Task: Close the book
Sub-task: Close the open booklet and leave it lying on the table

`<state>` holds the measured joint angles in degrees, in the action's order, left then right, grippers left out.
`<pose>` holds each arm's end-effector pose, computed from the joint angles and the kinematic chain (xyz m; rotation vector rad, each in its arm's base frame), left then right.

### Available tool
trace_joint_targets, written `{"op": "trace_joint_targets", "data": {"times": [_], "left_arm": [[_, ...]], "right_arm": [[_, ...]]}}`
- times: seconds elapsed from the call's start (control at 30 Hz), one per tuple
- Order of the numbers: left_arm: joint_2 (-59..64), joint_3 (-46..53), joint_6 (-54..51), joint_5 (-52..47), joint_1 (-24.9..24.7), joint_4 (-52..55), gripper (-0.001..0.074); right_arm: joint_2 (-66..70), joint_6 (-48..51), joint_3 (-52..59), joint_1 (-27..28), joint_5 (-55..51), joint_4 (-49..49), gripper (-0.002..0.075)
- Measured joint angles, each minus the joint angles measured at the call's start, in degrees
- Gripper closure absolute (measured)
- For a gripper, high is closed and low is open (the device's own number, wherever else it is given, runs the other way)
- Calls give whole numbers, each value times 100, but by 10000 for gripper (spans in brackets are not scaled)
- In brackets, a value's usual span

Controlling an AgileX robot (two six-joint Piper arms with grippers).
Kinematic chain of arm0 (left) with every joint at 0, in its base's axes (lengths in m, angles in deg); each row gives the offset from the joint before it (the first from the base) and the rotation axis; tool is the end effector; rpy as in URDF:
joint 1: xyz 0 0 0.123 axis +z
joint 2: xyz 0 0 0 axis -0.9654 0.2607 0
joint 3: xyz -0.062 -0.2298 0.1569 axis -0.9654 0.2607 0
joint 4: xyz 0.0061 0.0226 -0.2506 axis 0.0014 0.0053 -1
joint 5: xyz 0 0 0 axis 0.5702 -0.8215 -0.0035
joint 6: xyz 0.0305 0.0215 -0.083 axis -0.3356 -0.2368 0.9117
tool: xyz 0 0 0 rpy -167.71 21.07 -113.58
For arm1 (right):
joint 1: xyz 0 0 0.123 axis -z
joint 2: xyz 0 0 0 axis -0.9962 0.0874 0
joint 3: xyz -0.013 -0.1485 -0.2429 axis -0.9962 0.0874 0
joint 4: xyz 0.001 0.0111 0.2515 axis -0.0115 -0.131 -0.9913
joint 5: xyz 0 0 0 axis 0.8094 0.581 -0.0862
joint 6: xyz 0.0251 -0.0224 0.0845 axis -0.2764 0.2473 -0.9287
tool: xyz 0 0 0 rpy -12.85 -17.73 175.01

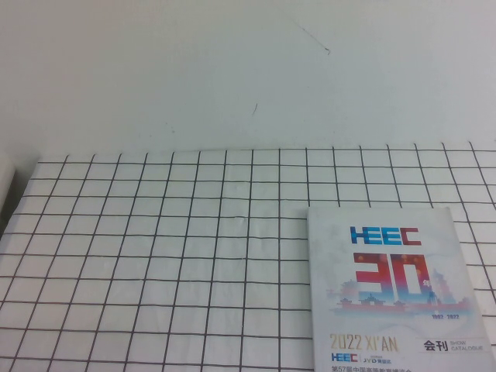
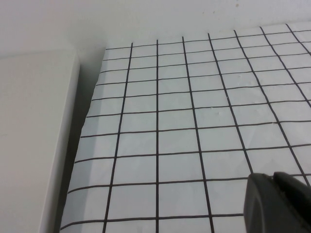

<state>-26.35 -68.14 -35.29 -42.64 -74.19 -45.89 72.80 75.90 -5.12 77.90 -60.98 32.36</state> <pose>0.0534 -0.0023 0.1792 0.0184 1.8104 -0.0152 0.0452 0.0132 0.2492 -0.5086 1.8321 -0.0798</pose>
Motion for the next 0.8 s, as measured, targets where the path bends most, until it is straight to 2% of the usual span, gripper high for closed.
{"op": "trace_joint_targets", "data": {"times": [0.17, 0.4, 0.57, 0.8], "left_arm": [[0, 0, 0, 0, 0, 0, 738], [0, 0, 0, 0, 0, 0, 738], [0, 0, 0, -3, 0, 0, 738], [0, 0, 0, -3, 0, 0, 738]], "right_arm": [[-591, -554, 447, 215, 492, 287, 729], [-721, -1679, 1713, 371, 1490, 313, 729], [-721, -1768, 1752, 380, 1381, 857, 729], [-721, -1947, 1742, 442, 1371, 1072, 729]]}}
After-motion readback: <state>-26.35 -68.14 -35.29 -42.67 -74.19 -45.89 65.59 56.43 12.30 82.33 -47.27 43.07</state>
